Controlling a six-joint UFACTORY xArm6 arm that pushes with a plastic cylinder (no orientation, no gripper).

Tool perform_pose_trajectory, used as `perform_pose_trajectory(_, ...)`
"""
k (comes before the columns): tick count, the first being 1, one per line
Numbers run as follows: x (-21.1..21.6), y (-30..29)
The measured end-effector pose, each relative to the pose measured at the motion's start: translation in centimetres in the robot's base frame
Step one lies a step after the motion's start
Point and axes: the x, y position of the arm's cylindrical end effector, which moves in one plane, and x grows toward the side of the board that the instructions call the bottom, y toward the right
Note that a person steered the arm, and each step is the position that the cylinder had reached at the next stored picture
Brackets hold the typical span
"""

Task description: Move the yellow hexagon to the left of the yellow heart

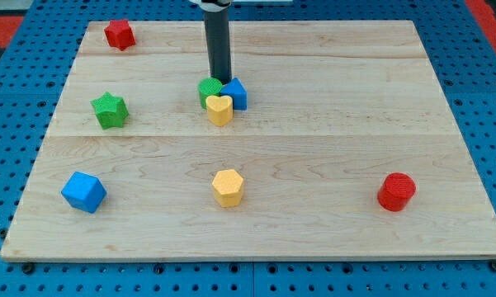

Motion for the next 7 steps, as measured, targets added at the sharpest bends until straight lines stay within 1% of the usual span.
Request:
perform_pose_trajectory(1, 0.7, 7.2)
perform_pose_trajectory(2, 2.5, 5.7)
perform_pose_trajectory(3, 2.8, 5.4)
perform_pose_trajectory(4, 8.3, 7.3)
perform_pose_trajectory(5, 20.0, 8.5)
perform_pose_trajectory(6, 26.4, 6.5)
perform_pose_trajectory(7, 23.7, 3.7)
